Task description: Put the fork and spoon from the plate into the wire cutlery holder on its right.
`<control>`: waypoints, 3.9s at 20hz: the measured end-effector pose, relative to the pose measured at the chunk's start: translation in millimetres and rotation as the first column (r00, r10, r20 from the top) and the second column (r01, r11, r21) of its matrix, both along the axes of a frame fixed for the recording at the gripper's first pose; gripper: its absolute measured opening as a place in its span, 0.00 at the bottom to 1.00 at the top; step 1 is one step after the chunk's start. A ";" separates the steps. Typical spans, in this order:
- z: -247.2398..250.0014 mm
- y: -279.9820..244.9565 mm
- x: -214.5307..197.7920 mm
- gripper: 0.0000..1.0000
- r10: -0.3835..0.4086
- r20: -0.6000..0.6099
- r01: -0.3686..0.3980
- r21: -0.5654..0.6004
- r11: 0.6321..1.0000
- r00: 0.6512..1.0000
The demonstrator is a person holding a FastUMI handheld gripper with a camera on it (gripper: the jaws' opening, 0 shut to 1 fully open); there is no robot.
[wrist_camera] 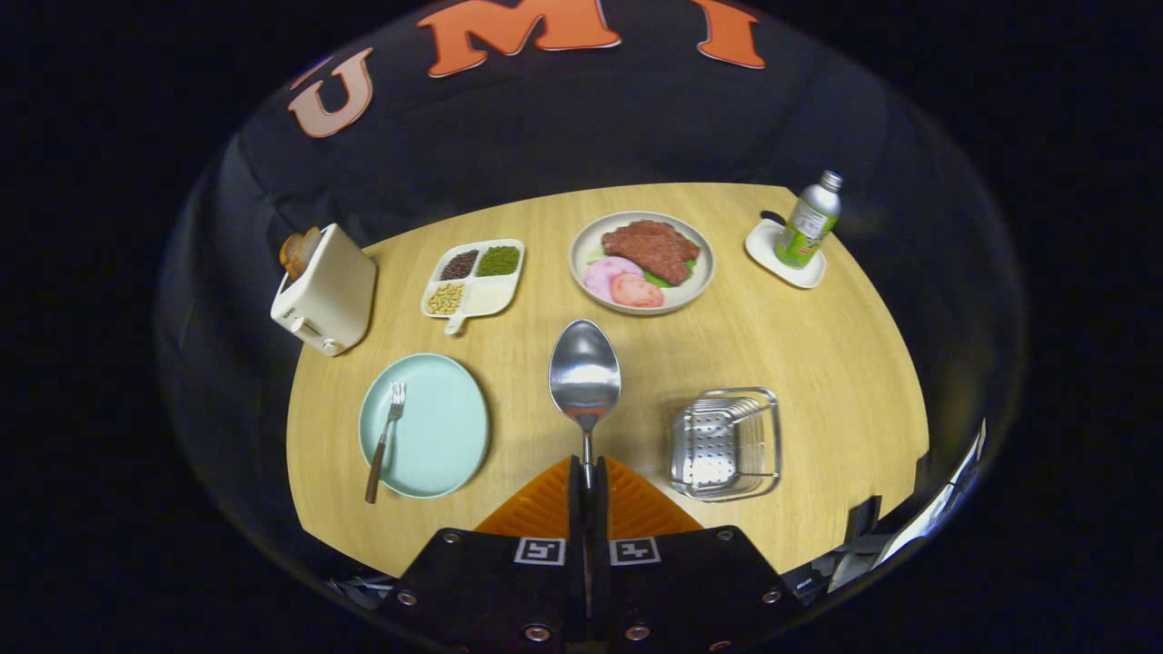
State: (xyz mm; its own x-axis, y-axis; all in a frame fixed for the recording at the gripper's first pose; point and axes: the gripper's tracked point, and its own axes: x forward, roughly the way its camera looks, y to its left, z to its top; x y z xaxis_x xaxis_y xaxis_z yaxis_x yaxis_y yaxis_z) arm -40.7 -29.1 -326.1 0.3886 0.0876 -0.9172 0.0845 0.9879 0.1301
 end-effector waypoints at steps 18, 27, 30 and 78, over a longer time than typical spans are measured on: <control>-6.1 -86.2 3.3 0.10 0.012 0.057 -0.015 0.062 0.998 0.998; 102.0 -38.8 65.4 0.60 -0.115 0.508 0.108 0.043 0.993 0.854; 137.3 -13.1 74.2 0.73 -0.157 0.618 0.167 0.043 0.985 0.770; -100.0 304.8 8.7 0.05 0.186 -0.252 -0.175 0.068 0.982 0.950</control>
